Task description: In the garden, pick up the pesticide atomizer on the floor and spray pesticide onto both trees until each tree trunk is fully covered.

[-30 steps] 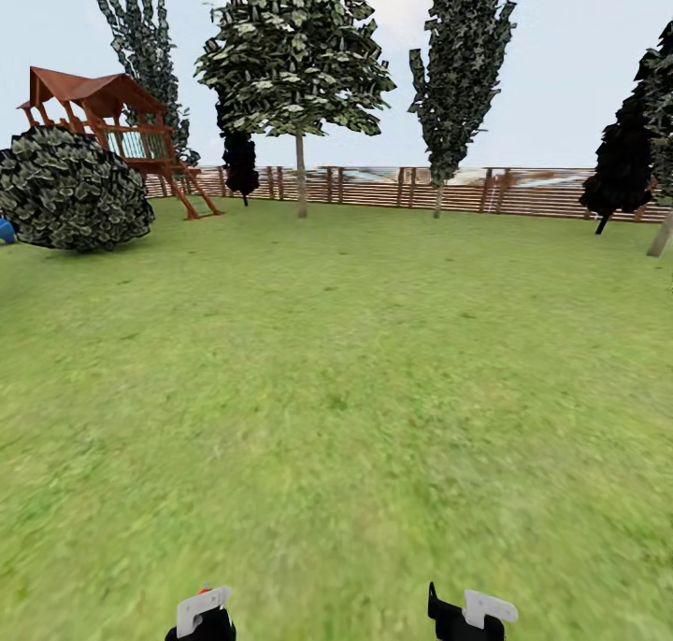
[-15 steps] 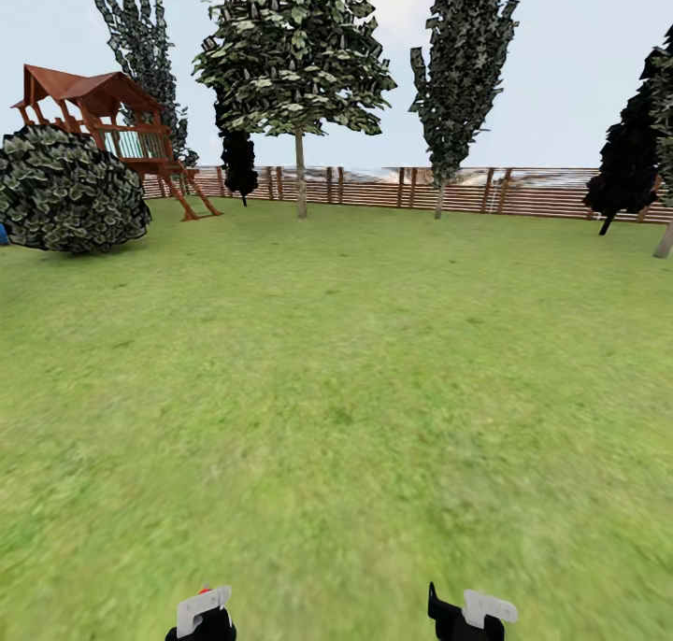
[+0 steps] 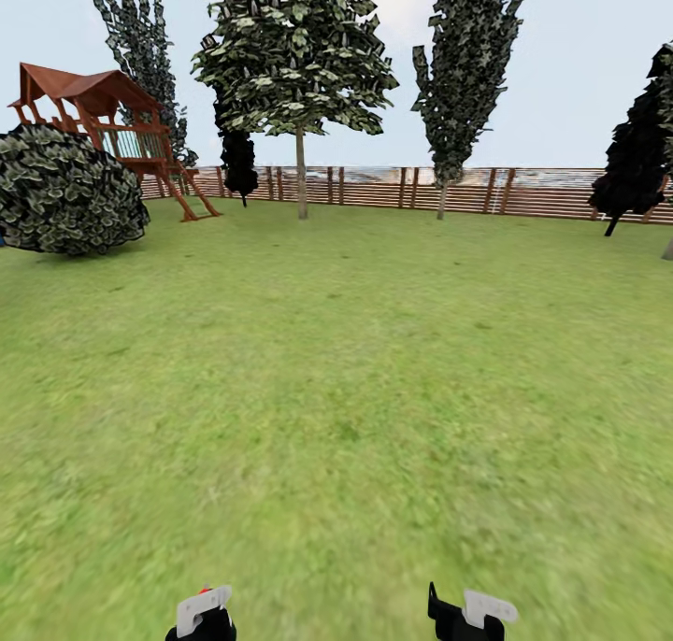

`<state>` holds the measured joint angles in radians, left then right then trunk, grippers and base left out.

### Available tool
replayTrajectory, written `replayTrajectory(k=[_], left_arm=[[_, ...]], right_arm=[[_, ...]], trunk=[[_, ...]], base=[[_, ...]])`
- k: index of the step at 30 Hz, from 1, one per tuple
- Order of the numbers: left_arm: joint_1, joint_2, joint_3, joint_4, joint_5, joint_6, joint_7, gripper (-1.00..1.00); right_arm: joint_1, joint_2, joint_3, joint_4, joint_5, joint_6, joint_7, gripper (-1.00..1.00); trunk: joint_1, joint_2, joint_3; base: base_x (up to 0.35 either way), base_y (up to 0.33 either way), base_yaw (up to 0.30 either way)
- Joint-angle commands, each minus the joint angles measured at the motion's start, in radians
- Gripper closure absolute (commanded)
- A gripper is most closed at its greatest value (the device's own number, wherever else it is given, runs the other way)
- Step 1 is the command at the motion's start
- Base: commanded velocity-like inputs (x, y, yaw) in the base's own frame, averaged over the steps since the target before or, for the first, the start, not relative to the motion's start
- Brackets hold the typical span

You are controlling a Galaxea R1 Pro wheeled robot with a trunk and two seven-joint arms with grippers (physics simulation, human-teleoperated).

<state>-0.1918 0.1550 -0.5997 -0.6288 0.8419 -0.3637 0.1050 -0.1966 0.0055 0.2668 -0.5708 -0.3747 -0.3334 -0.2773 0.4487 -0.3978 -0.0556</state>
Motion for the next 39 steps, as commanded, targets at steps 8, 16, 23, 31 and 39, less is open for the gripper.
replayTrajectory(k=[8, 16, 23, 31, 39], left_arm=[[-0.002, 0.001, -0.008, -0.001, 0.003, -0.006, 0.01, 1.0], [-0.002, 0.001, -0.009, 0.0, 0.003, -0.005, 0.01, 1.0], [-0.002, 0.001, -0.008, 0.0, 0.003, -0.005, 0.01, 1.0], [-0.002, 0.001, -0.008, 0.0, 0.003, -0.005, 0.01, 1.0], [-0.001, 0.001, -0.009, 0.0, 0.003, -0.006, 0.01, 1.0]], right_arm=[[-0.001, -0.001, 0.008, 0.0, -0.01, -0.006, -0.006, -1.0], [-0.001, -0.001, 0.008, 0.0, -0.01, -0.006, -0.006, -1.0], [-0.001, -0.001, 0.008, 0.0, -0.01, -0.006, -0.006, -1.0], [-0.001, -0.001, 0.008, 0.0, -0.009, -0.006, -0.006, -1.0], [-0.001, -0.001, 0.008, 0.0, -0.009, -0.006, -0.006, -1.0]], trunk=[[0.001, -0.002, -0.002], [0.001, -0.002, -0.002], [0.001, -0.002, -0.002], [0.001, -0.002, -0.002], [0.001, -0.002, -0.002]], base=[[0.339, 0.102, 0.0], [0.339, 0.102, 0.0], [0.339, 0.101, 0.0], [0.339, 0.098, 0.0], [0.339, 0.098, 0.0]])
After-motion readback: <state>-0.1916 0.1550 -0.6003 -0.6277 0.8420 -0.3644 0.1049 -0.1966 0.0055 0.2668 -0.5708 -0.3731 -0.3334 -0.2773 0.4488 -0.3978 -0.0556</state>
